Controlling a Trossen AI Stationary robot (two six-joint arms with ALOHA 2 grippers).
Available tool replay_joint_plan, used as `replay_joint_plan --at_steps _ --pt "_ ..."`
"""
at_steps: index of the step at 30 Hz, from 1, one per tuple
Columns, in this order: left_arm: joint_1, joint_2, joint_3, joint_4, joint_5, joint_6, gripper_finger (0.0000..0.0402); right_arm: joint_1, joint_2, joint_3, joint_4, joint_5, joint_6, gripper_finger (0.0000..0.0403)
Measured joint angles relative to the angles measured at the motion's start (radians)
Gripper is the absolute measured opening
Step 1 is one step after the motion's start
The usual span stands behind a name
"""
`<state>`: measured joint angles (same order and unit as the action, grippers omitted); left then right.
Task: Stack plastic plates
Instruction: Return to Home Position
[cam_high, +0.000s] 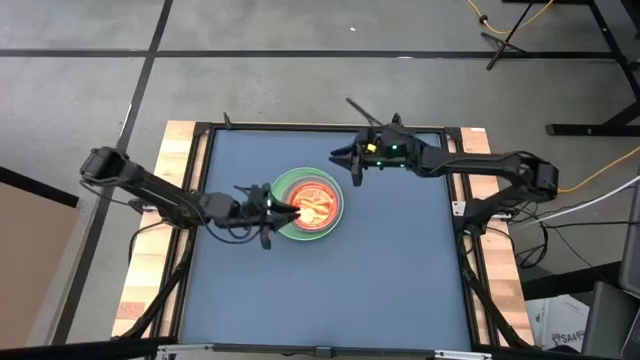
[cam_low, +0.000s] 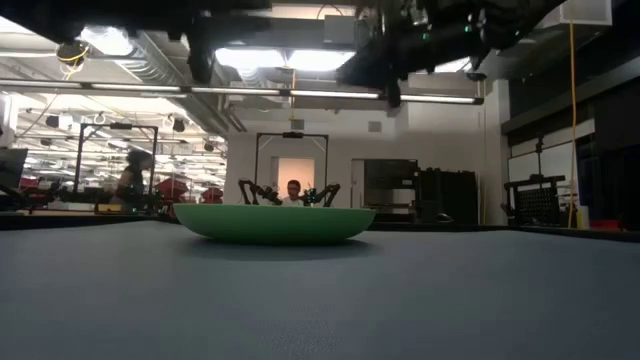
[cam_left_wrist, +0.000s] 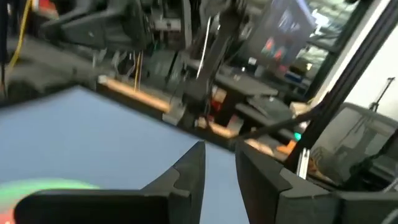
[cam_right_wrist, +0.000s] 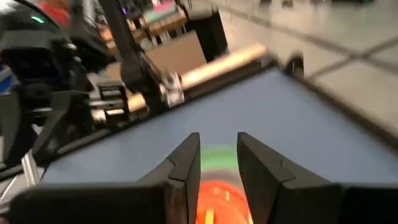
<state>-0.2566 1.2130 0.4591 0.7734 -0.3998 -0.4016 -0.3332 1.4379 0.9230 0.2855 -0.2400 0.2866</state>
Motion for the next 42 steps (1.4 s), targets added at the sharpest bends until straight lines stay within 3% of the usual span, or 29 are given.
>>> replay_joint_plan --at_steps 10,27,42 --pt "0.021 -0.304 0.0 -0.101 0.01 0.205 0.0082 0.0 -0.166 0.06 -0.12 0.0 -0.089 0.0094" --pt "0.021 -0.67 0.0 -0.46 -0.062 0.258 0.0082 -0.001 -0.535 0.06 -0.406 0.002 -0.113 0.0094" --pt "0.021 -0.963 0.0 -0.719 -0.064 0.283 0.0082 -0.001 -0.807 0.06 -0.699 0.015 -0.114 0.0094"
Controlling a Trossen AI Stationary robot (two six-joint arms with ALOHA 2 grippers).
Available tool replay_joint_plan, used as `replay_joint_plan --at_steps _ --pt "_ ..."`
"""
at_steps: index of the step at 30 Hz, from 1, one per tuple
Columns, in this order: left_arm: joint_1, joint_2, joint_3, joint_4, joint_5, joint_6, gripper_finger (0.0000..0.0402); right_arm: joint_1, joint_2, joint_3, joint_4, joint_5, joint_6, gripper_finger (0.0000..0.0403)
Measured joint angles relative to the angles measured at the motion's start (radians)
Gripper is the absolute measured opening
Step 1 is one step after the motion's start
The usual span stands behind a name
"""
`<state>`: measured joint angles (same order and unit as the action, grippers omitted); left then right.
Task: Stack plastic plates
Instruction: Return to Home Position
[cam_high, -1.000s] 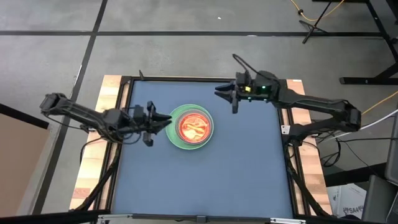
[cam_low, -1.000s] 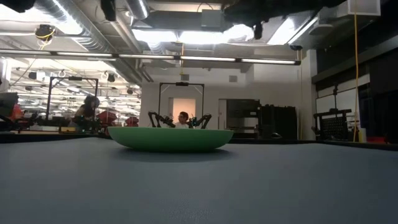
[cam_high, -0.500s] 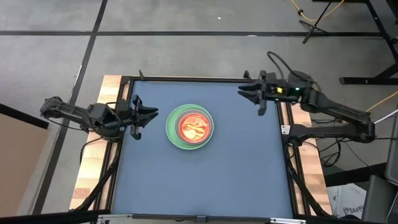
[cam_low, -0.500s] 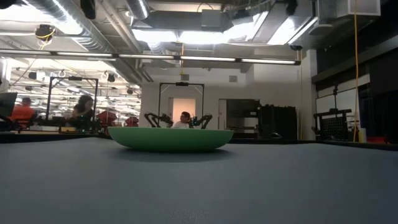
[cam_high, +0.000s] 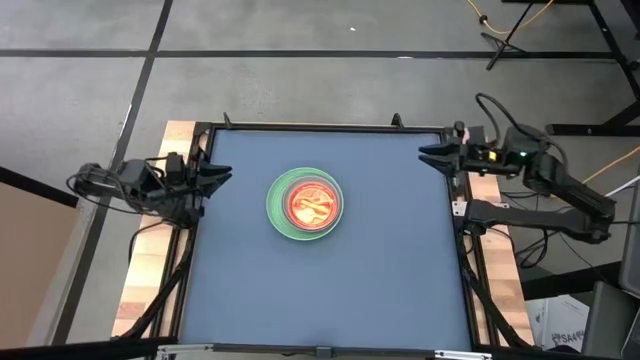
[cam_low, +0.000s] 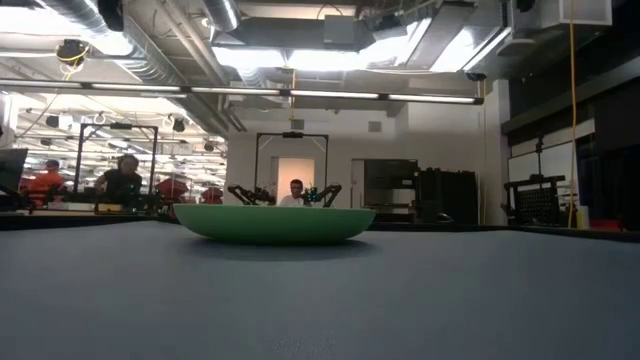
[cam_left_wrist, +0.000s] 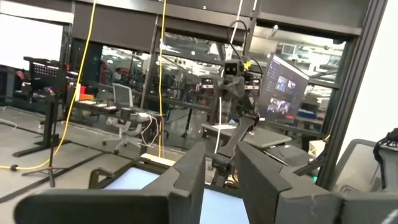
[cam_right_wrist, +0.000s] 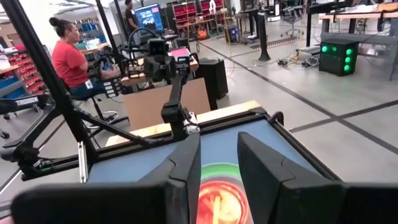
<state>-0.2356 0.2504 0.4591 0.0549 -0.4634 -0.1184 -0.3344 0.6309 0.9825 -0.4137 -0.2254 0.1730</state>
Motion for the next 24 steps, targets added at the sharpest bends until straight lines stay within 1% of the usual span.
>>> replay_joint_plan --at_steps 3,10,16,19,24 --pt "0.0 -0.049 0.0 -0.065 -0.001 0.002 0.0082 0.0 -0.044 0.0 -0.051 0.006 0.0 0.0094" --pt "0.0 -0.14 0.0 -0.179 -0.001 0.101 0.0082 0.0 -0.137 0.0 -0.189 0.007 -0.002 0.0094" --pt "0.0 -0.212 0.0 -0.275 -0.019 0.129 0.0082 0.0 -0.205 0.0 -0.31 0.008 -0.05 0.0094" --pt "0.0 -0.247 0.0 -0.319 -0.031 0.129 0.0082 0.0 -0.234 -0.005 -0.323 0.008 -0.051 0.0095" --pt "0.0 -0.247 0.0 -0.352 -0.05 0.132 0.0082 0.0 -0.303 -0.064 -0.321 0.008 -0.072 0.0095"
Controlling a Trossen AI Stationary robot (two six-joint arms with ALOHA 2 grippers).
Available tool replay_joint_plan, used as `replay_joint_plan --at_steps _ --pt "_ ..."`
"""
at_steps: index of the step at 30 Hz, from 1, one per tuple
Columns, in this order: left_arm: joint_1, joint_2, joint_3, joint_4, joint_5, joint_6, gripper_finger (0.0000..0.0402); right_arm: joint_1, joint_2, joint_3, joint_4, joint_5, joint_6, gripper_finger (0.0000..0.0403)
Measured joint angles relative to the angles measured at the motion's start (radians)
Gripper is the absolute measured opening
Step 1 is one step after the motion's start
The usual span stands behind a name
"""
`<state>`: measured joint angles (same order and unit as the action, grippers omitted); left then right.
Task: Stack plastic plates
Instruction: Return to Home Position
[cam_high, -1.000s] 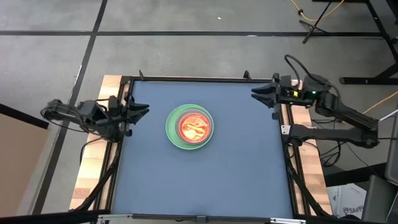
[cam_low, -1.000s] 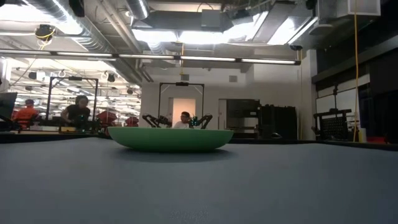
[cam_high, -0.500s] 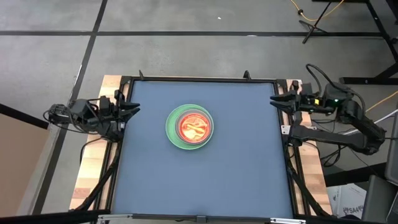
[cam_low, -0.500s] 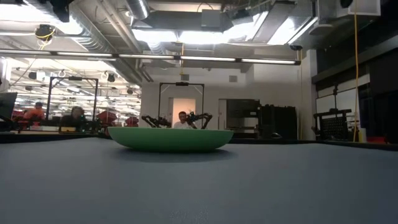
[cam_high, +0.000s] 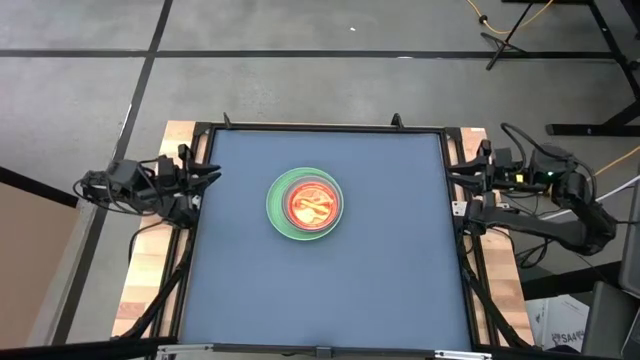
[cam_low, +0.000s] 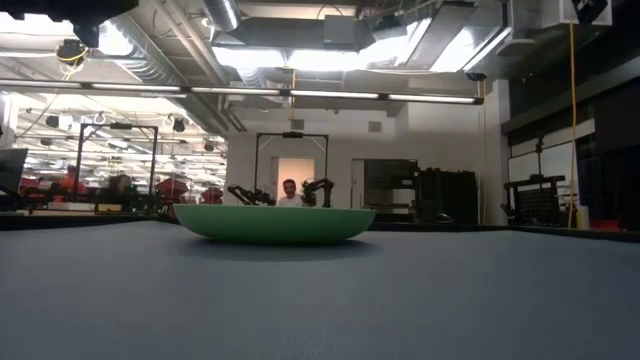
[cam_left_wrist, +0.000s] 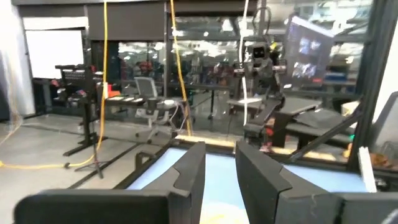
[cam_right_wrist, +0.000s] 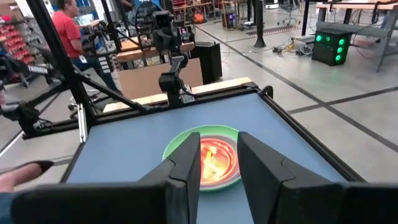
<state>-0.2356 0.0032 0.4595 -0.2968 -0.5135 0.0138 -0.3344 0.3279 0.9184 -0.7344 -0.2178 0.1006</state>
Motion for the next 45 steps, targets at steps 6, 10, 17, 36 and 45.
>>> replay_joint_plan --at_steps 6,10,17,36,45 --pt "0.0 0.0 -0.001 -0.051 -0.024 -0.03 0.0082 0.0 -0.103 -0.122 0.041 0.0 -0.004 0.0095" --pt "0.0 0.0 -0.001 -0.055 -0.018 -0.038 0.0082 0.0 -0.171 -0.206 0.102 0.0 -0.004 0.0095" --pt "0.0 0.0 -0.016 -0.041 -0.018 -0.04 0.0082 0.0 -0.272 -0.338 0.238 0.0 -0.004 0.0095" --pt "0.0 0.0 -0.4 0.443 -0.017 -0.029 0.0082 0.0 -0.324 -0.778 0.798 -0.001 0.032 0.0095" --pt "0.017 0.0 -0.452 0.543 -0.011 0.021 0.0082 0.0 -0.324 -0.911 0.989 0.0 0.026 0.0095"
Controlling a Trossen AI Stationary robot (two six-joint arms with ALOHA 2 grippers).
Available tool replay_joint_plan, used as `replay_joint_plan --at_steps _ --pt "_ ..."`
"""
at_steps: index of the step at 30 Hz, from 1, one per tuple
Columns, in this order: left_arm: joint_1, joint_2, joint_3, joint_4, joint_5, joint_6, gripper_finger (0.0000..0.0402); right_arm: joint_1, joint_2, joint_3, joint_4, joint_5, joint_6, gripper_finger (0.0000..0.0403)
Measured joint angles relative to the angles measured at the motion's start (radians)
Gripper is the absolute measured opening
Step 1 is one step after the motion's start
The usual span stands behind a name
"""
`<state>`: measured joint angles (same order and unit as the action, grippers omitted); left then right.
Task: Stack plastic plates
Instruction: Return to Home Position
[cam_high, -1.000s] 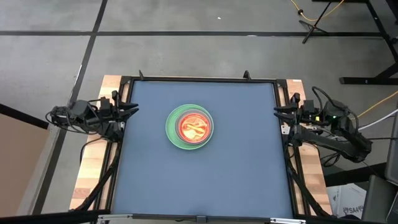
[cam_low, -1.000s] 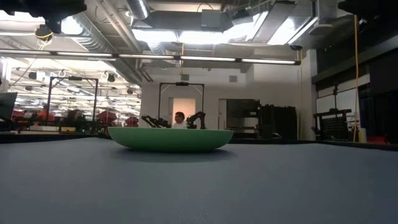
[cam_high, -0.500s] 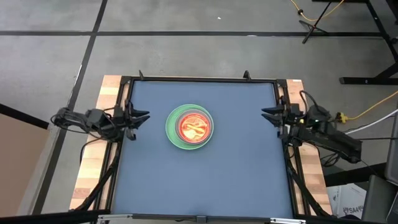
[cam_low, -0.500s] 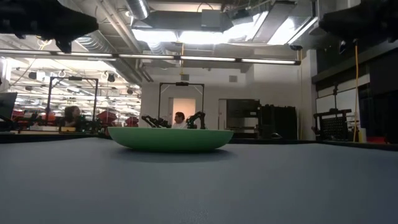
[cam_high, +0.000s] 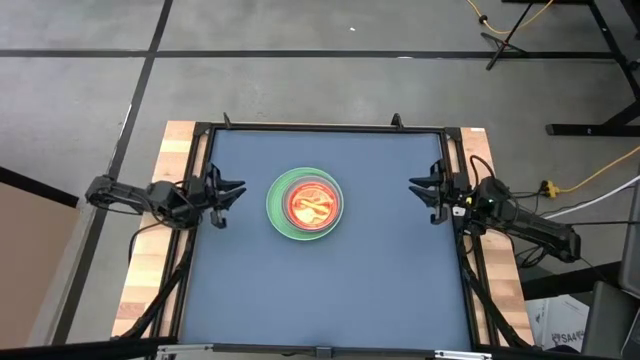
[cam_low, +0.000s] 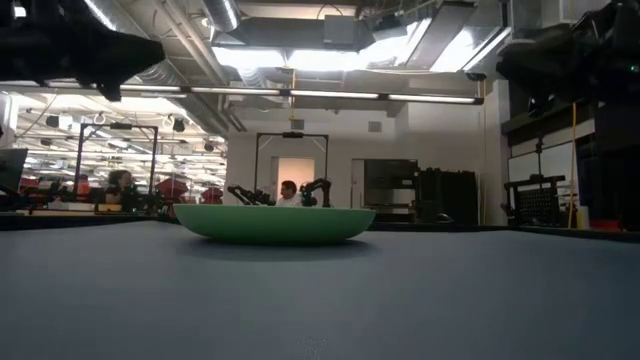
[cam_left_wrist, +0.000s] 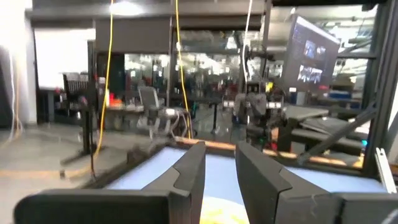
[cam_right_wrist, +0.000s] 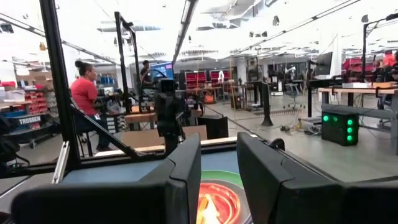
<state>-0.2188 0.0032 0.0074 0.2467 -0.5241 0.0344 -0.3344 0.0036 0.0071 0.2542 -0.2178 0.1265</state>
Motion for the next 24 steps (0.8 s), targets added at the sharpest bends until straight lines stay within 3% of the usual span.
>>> replay_joint_plan --at_steps 8,24 --pt "0.084 0.0 0.0 0.037 0.074 0.138 0.0082 0.0 0.0 0.0 -0.014 0.0 -0.004 0.0095" --pt "0.299 0.0 0.0 -0.05 0.22 0.111 0.0082 0.0 0.0 0.0 -0.162 0.0 -0.005 0.0095"
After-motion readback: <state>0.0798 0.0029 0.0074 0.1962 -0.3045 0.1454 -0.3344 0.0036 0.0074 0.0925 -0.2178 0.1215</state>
